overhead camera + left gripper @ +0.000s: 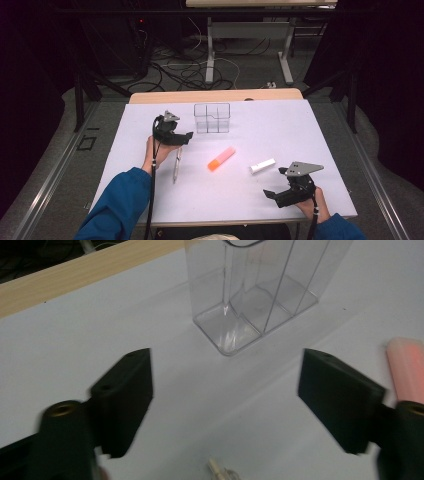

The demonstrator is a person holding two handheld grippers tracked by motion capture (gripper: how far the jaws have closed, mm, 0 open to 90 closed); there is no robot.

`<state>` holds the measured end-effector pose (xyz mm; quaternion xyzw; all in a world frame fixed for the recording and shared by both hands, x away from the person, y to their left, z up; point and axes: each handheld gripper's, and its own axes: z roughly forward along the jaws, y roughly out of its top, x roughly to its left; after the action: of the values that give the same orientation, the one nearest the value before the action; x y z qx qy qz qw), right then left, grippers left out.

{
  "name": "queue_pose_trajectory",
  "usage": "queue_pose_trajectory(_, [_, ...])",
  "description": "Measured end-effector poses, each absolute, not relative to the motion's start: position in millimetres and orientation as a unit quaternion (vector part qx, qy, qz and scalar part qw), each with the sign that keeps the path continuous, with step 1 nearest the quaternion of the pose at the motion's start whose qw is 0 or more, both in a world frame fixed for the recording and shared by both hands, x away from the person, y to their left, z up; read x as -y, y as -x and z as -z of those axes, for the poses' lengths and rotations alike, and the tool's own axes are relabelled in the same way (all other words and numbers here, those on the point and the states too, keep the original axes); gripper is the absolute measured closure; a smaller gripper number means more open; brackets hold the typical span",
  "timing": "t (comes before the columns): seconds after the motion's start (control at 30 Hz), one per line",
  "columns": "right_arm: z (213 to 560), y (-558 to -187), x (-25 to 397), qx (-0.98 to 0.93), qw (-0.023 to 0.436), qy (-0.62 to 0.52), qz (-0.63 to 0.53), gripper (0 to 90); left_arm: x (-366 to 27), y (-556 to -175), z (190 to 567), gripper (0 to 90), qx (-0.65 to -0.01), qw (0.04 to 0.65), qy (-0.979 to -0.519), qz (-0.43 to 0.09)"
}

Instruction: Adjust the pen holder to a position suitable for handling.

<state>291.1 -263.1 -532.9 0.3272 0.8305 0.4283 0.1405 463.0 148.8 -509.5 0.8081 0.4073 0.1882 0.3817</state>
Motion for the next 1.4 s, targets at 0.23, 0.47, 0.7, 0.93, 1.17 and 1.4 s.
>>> queue_pose_trajectory(0.23, [534,-292,262,-0.828,0.139,-0.331,-0.430,1.9,-146,-485,510,67.4,-0.413,0.389,-0.803,-0.181])
queue_pose_trajectory(0.47, [534,-292,262,-0.828,0.138,-0.331,-0.430,2.3,-141,-508,521,89.6,-0.419,0.383,-0.805,-0.173])
queue_pose_trajectory(0.7, [534,-292,262,-0.830,0.138,-0.325,-0.432,2.4,-137,-527,526,89.7,-0.421,0.376,-0.809,-0.163])
queue_pose_trajectory(0.93, [534,-292,262,-0.829,0.137,-0.327,-0.432,2.4,-131,-532,530,89.7,-0.418,0.380,-0.811,-0.153])
queue_pose_trajectory(1.17, [534,-292,262,-0.829,0.136,-0.330,-0.431,2.5,-128,-533,529,89.8,-0.418,0.380,-0.811,-0.153])
queue_pose_trajectory(1.4, [534,-293,262,-0.830,0.135,-0.329,-0.431,2.5,-123,-533,529,89.8,-0.417,0.383,-0.810,-0.151])
